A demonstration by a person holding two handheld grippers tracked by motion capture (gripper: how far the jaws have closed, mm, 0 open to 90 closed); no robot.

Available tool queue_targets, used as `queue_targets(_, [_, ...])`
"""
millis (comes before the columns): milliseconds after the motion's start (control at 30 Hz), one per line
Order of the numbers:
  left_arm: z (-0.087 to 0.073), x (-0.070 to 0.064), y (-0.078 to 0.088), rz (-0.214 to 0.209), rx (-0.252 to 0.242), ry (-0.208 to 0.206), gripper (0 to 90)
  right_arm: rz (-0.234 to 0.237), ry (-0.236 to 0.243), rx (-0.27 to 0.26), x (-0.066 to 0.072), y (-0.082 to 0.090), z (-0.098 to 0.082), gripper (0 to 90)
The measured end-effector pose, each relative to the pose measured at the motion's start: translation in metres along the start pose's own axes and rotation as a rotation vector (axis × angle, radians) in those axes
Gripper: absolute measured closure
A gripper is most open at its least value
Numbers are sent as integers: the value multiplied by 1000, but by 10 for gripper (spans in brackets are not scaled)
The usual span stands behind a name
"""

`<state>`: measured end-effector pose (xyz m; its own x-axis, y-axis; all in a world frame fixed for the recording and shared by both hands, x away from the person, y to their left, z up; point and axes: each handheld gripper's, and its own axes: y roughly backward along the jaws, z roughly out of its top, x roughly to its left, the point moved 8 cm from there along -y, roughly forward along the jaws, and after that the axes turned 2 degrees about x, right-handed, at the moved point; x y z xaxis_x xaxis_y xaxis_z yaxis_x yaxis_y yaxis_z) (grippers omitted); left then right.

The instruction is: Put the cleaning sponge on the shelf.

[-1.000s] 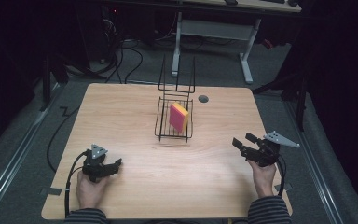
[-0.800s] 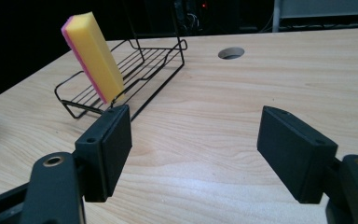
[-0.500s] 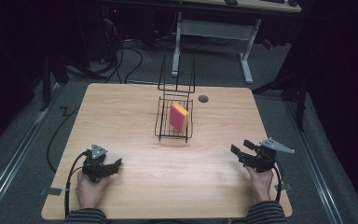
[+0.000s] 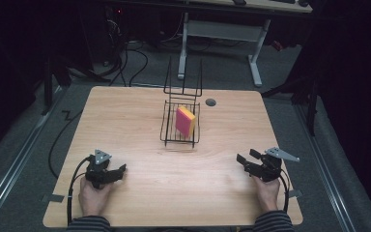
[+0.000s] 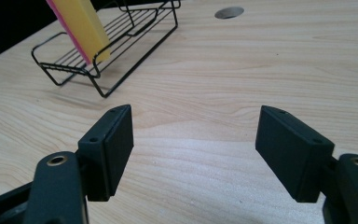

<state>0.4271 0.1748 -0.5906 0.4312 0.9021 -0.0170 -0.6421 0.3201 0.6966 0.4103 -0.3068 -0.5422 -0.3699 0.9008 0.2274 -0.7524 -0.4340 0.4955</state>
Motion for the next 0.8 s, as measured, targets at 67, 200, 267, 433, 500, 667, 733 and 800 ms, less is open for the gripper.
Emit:
queue_targets(67, [0, 0, 0, 0, 0, 0, 258, -9, 10, 13, 0, -2, -3, 294])
queue_targets(200, [0, 0, 0, 0, 0, 0, 258, -18, 31, 41, 3, -6, -7, 303])
queue_targets(267, [0, 0, 0, 0, 0, 0, 258, -20, 34, 50, 4, -7, -10, 304])
queue_targets(433, [0, 0, 0, 0, 0, 0, 258, -28, 52, 61, 4, -10, -12, 306])
queue_targets(500, [0, 0, 0, 0, 0, 0, 258, -36, 54, 69, 4, -10, -14, 306])
queue_targets(667, [0, 0, 0, 0, 0, 0, 258, -58, 70, 95, 4, -13, -19, 307])
queue_targets(733, [0, 0, 0, 0, 0, 0, 258, -62, 80, 100, 3, -15, -20, 308])
queue_targets(800, [0, 0, 0, 0, 0, 0, 258, -72, 76, 109, 2, -16, -22, 310])
